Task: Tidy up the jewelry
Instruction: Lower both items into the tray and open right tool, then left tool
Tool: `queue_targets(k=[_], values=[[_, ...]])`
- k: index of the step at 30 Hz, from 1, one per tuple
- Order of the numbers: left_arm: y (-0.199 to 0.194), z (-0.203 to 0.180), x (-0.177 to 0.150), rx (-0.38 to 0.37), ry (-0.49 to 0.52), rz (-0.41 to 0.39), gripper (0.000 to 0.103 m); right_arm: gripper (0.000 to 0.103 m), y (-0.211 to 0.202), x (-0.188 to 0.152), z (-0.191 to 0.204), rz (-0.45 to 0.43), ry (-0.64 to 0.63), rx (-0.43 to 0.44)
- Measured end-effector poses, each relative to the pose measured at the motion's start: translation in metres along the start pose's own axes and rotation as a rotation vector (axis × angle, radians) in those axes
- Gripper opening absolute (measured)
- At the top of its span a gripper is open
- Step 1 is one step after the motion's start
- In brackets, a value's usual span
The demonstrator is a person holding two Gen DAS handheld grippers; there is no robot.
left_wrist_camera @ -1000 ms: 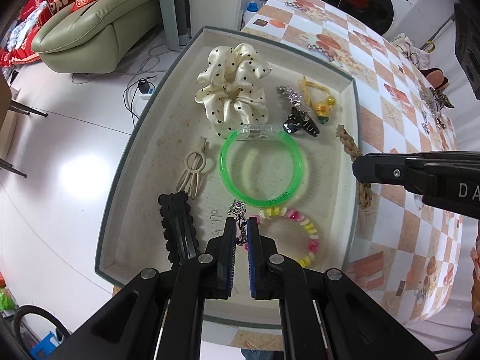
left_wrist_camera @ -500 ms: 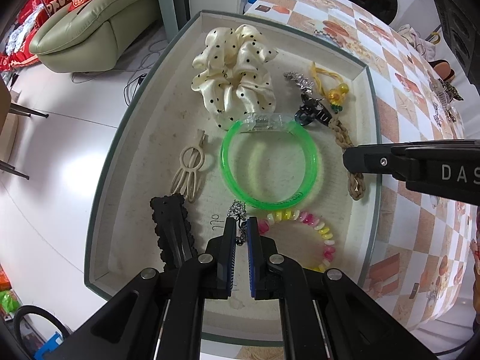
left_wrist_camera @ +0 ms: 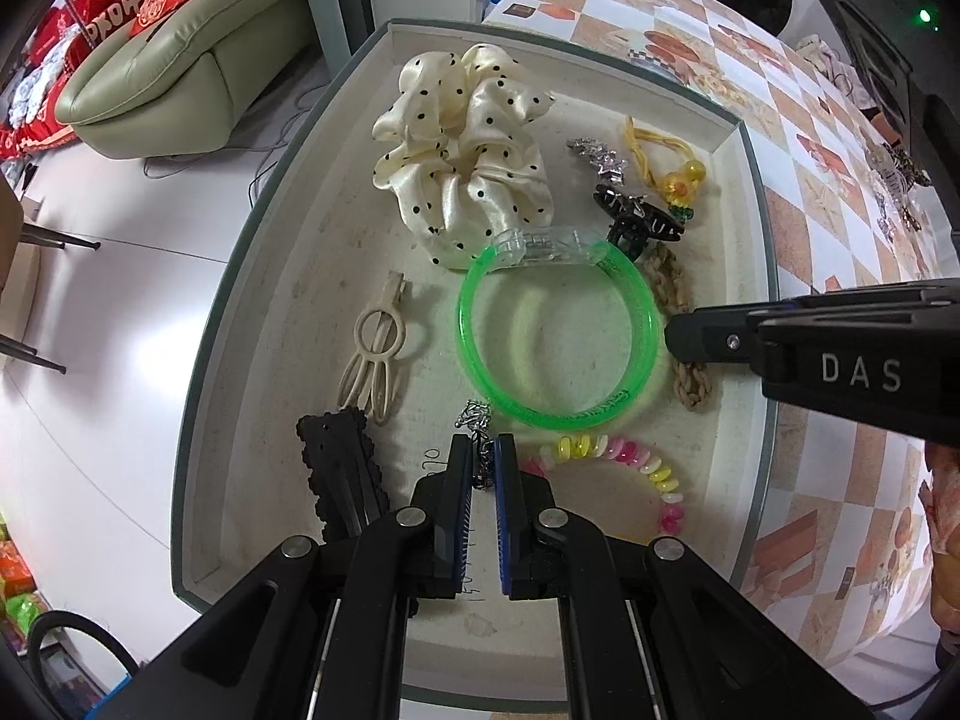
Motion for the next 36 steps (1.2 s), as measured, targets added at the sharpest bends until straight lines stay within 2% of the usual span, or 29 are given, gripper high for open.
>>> queue_targets(k=[10,19,23,29,36], values=[[0.001,-0.003,0.001,0.024,0.012,0.008,0.012,0.012,-0.001,0.002,-0.003,0.011,-0.009,0.006],[0.000,-0.004,0.001,0.052,0.017,0.014,0.012,0.017,-0.001,0.006,-0.002,0.022,-0.009,0.009],[-0.002,-0.004,0.000,0.060,0.018,0.015,0.012,0.023,-0.002,0.006,0.000,0.025,-0.011,0.015],[-0.005,-0.002,-0.002,0.064,0.005,0.014,0.012,0.032,-0.017,0.008,0.003,0.010,-0.001,0.007],[-0.005,0.000,-0.006,0.064,0.012,0.031,0.012,0.032,-0.034,0.000,-0.003,0.004,0.017,0.000]])
Point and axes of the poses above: each gripper's, at about its wrist camera, not at the fingertips, and y roughly the way its jaws point, z to its left, x to its top, the point moved 5 cm from there along y, roughly the way its jaws point
